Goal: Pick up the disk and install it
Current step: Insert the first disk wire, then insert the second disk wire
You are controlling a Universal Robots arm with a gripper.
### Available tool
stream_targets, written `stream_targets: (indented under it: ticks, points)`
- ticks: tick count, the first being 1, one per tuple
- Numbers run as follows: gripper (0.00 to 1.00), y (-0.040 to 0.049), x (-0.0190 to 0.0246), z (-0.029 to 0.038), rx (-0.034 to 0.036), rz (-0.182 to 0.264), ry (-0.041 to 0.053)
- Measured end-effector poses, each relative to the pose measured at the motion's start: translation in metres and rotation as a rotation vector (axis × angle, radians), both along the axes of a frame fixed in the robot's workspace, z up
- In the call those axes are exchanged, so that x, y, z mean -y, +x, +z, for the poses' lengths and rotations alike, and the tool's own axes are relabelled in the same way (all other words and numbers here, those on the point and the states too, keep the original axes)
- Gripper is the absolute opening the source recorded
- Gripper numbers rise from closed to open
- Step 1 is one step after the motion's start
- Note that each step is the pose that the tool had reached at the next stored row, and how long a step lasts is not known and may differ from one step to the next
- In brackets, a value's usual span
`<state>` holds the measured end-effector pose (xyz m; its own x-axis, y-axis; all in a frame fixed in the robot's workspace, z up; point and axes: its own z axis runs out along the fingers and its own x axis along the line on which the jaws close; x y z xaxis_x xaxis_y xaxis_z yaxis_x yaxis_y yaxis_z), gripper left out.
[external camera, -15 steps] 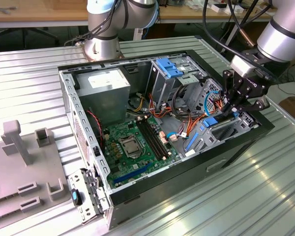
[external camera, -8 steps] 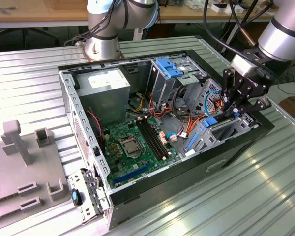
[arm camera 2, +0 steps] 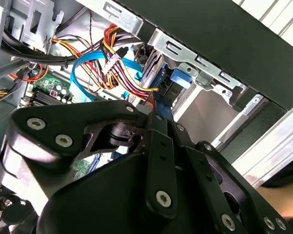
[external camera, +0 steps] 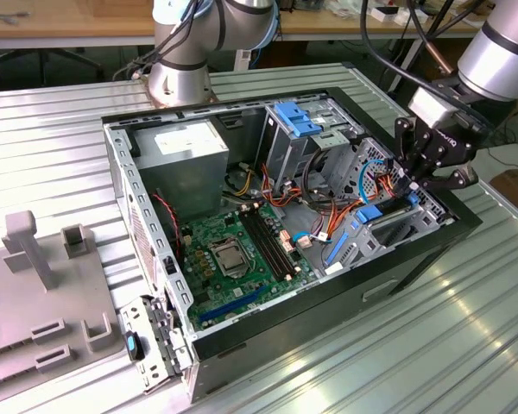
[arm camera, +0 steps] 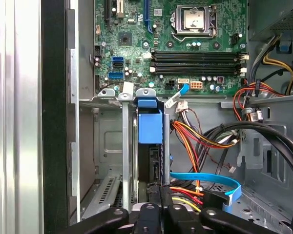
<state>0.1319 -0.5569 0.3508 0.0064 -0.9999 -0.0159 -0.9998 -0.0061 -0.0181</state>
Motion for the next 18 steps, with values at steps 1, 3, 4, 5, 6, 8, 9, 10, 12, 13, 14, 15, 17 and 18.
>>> stream_targets:
  ticks: [1, 3, 4, 5, 6, 8, 9, 10, 12, 13, 14, 15, 17, 18]
  points:
    - [0.11, 0.0, 0.0, 0.0, 0.0, 0.0, 0.0009]
    - [0.11, 0.0, 0.0, 0.0, 0.0, 0.0, 0.0022]
    - [0.11, 0.0, 0.0, 0.0, 0.0, 0.0, 0.0027]
    - [0.11, 0.0, 0.0, 0.0, 0.0, 0.0, 0.0034]
    - [0.11, 0.0, 0.0, 0.0, -0.0001, 0.0, 0.0043]
    - [0.11, 0.0, 0.0, 0.0, 0.0, 0.0, 0.0055]
    - [0.11, 0.0, 0.0, 0.0, 0.0, 0.0, 0.0062]
    - [0.11, 0.0, 0.0, 0.0, 0.0, 0.0, 0.0069]
    - [0.11, 0.0, 0.0, 0.0, 0.0, 0.0, 0.0083]
    - [0.11, 0.0, 0.0, 0.0, 0.0, 0.0, 0.0097]
    - [0.11, 0.0, 0.0, 0.0, 0.0, 0.0, 0.0105]
    - [0.11, 0.0, 0.0, 0.0, -0.0001, 0.0, 0.0111]
    - [0.11, 0.0, 0.0001, 0.0007, -0.0001, 0.0, 0.0129]
    - [0.11, 0.0, 0.0, 0.0038, 0.0, 0.0, 0.0129]
